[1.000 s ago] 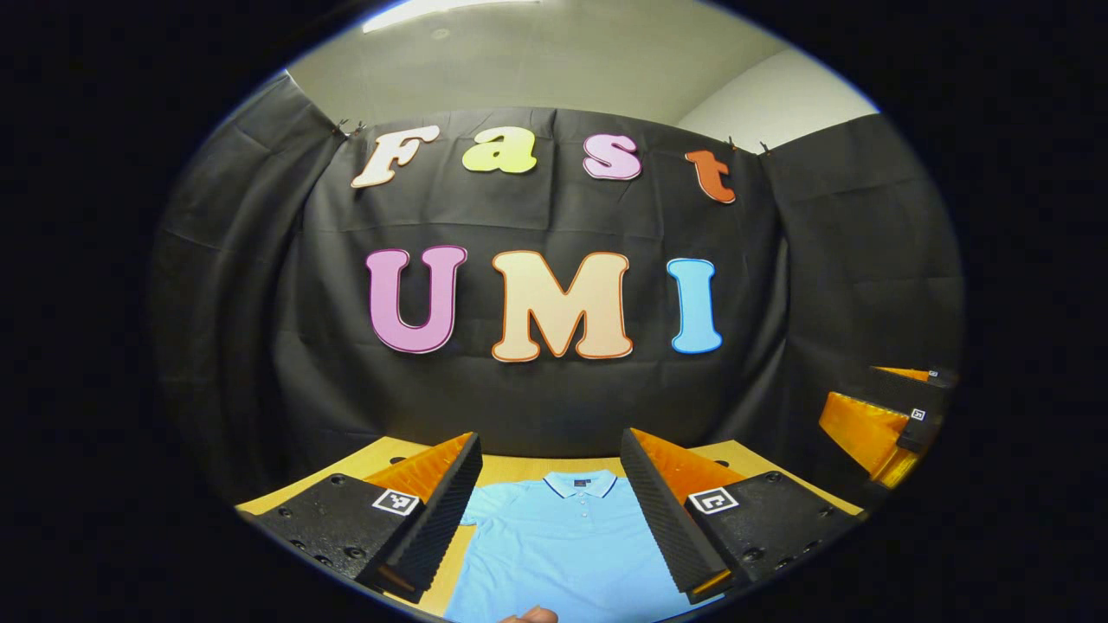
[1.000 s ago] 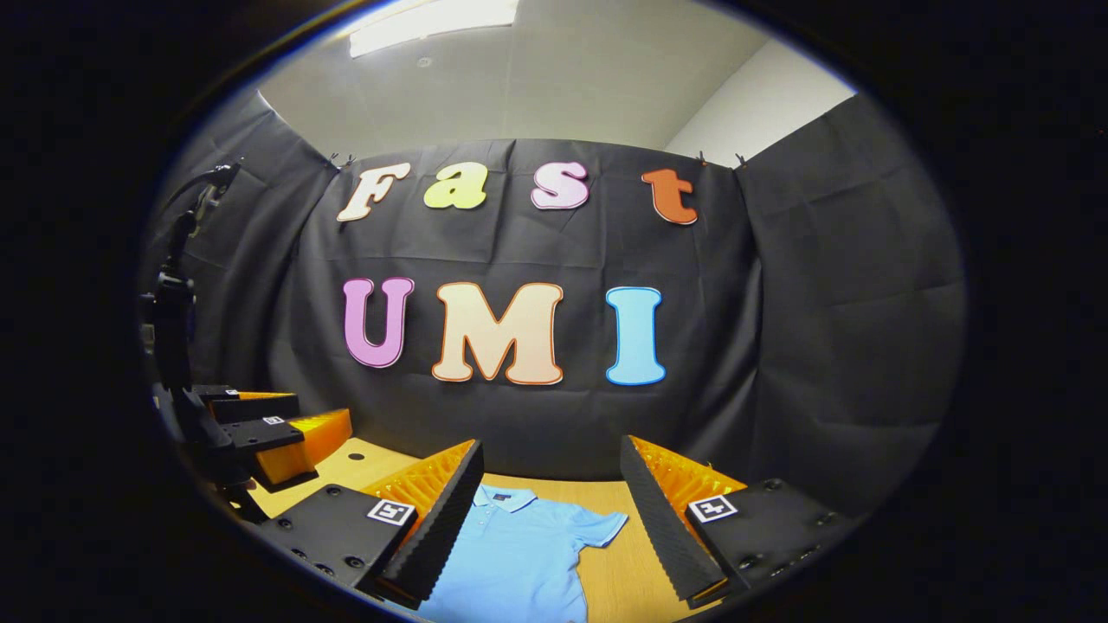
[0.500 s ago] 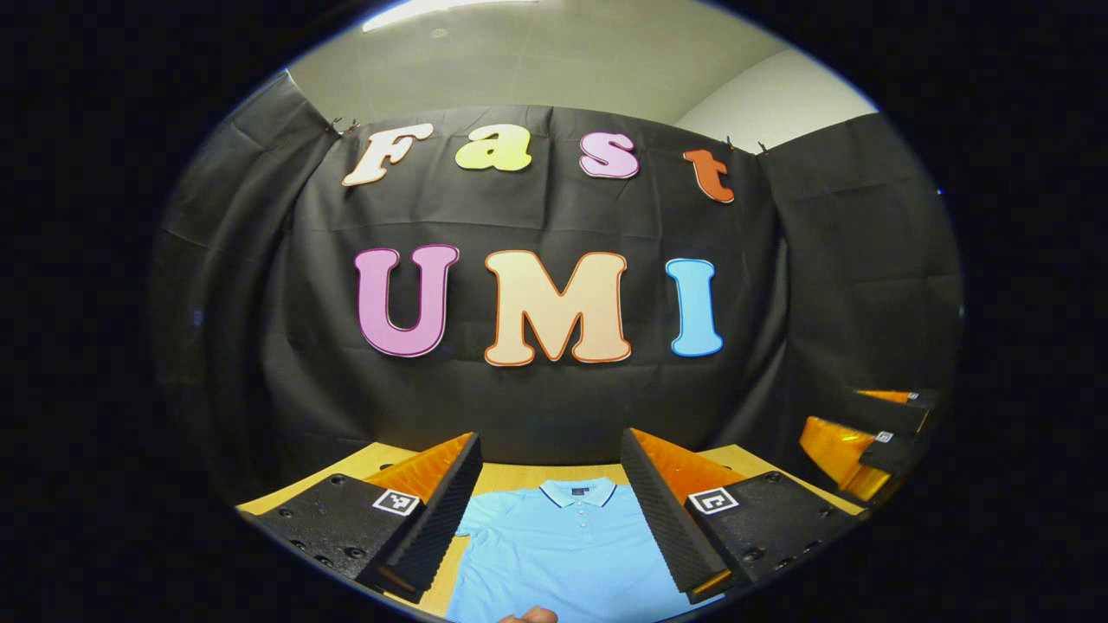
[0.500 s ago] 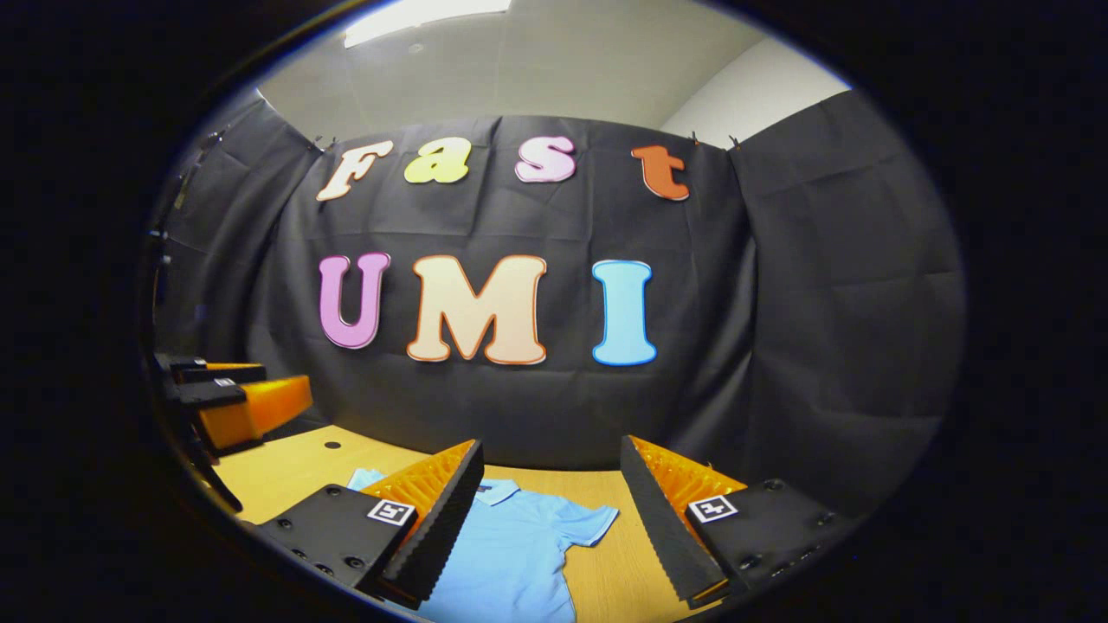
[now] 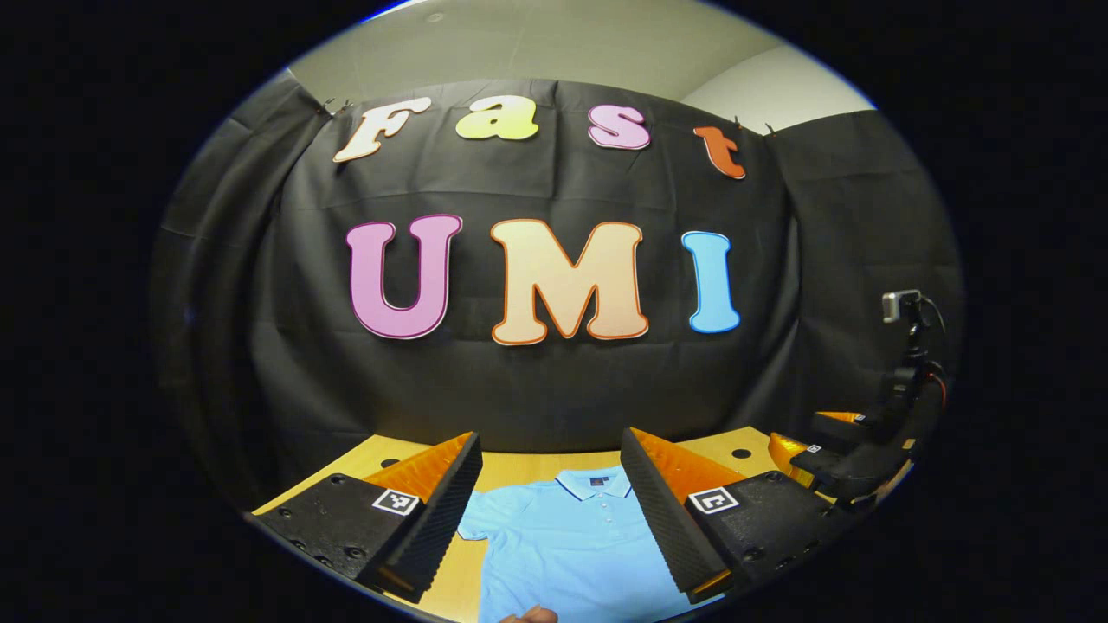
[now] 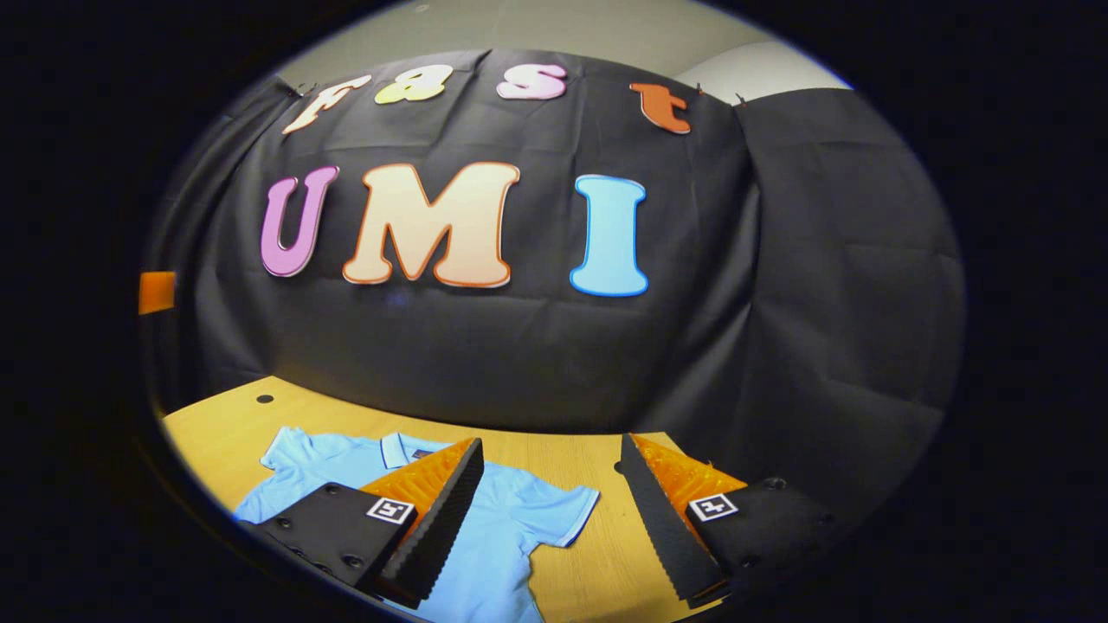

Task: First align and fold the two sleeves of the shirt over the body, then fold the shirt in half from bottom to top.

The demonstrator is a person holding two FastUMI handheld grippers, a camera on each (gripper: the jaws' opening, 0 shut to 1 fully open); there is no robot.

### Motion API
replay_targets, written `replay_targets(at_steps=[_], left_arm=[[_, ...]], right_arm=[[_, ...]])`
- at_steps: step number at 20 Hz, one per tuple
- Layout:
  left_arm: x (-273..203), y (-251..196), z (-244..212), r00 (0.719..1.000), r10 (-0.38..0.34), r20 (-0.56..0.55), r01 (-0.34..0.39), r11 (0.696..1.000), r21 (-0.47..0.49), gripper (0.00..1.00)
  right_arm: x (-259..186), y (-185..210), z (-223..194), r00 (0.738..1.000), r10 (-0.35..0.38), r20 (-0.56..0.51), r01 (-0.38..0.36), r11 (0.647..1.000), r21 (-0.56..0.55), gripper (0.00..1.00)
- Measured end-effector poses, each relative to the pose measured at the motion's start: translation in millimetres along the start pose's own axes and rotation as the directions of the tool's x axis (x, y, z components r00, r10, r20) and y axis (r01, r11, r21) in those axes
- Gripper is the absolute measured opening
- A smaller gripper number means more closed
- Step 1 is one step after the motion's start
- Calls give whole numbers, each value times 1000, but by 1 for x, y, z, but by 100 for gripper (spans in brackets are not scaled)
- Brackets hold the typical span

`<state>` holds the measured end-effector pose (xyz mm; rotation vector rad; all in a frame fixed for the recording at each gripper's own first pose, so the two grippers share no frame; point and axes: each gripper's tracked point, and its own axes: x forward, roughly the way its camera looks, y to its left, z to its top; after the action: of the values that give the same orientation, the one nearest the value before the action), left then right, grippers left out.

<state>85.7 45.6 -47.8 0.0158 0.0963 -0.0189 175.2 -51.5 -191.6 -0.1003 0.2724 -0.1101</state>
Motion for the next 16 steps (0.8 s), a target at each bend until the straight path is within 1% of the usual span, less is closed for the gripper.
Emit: replay_targets(at_steps=[4, 6, 7, 9, 13, 15, 16], left_arm=[[13, 14, -12, 1000, 9, -29, -9, 1000, 1, 96], [19, 19, -18, 999, 14, -44, -14, 1000, 1, 96], [22, 23, -21, 999, 17, -49, -17, 1000, -1, 96], [28, 27, -28, 998, 21, -66, -22, 1000, -4, 96], [35, 36, -41, 995, 36, -98, -37, 999, -4, 97], [40, 41, -46, 993, 41, -112, -42, 999, -7, 97], [41, 43, -50, 992, 45, -122, -46, 999, -7, 97]], right_arm=[[43, -4, -38, 996, -37, -82, 38, 999, 6, 99], [63, -6, -59, 990, -49, -132, 52, 999, 14, 100], [72, -7, -69, 985, -54, -162, 57, 998, 13, 99], [88, -8, -95, 972, -59, -228, 62, 998, 8, 100], [115, -14, -133, 942, -79, -328, 88, 996, 14, 99], [124, -18, -150, 924, -90, -372, 101, 995, 10, 100], [127, -19, -161, 912, -88, -400, 102, 995, 14, 99]])
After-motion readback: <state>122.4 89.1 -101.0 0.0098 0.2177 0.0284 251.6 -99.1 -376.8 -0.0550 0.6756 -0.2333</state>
